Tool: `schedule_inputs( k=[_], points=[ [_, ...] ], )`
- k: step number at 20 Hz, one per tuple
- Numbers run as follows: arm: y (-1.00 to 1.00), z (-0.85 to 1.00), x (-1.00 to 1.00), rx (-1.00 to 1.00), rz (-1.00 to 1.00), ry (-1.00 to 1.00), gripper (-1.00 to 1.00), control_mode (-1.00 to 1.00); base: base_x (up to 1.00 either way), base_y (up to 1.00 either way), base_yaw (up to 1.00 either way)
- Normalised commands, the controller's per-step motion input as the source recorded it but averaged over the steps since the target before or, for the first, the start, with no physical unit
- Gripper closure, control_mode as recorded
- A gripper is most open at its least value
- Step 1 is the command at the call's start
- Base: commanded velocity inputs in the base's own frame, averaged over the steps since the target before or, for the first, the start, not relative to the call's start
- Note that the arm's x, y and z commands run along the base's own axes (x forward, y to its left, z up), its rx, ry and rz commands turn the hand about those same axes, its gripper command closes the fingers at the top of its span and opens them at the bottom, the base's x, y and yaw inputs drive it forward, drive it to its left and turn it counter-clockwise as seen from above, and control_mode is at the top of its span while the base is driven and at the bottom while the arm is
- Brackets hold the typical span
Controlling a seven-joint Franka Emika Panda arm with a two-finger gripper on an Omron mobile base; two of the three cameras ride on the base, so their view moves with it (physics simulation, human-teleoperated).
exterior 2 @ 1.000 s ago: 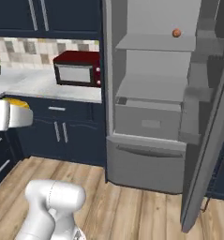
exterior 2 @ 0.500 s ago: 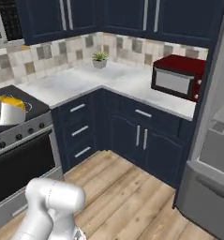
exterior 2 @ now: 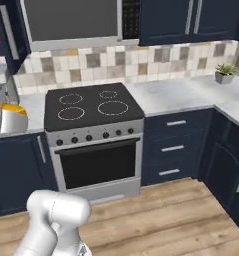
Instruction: Pick the cheese from the fridge and the cheese grater from the cabinet and place them next to the salad bowl.
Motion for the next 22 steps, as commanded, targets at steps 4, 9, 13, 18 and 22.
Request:
schedule_inputs(
  k=[4, 9, 13, 18, 22],
  points=[
    [0.0, 0.0, 0.0, 0.0, 0.0, 0.0, 1.0, 1.0, -0.27, 0.25, 0.67],
    [0.0, 0.0, 0.0, 0.0, 0.0, 0.0, 1.0, 1.0, 0.43, 0.58, 0.09],
    [0.0, 0.0, 0.0, 0.0, 0.0, 0.0, 1.0, 1.0, 1.0, 0.57, 0.04],
    [0.0, 0.0, 0.0, 0.0, 0.0, 0.0, 1.0, 1.0, 1.0, 0.85, 0.0],
    [0.0, 0.0, 0.0, 0.0, 0.0, 0.0, 1.0, 1.0, 0.65, 0.8, 0.0]
  ],
)
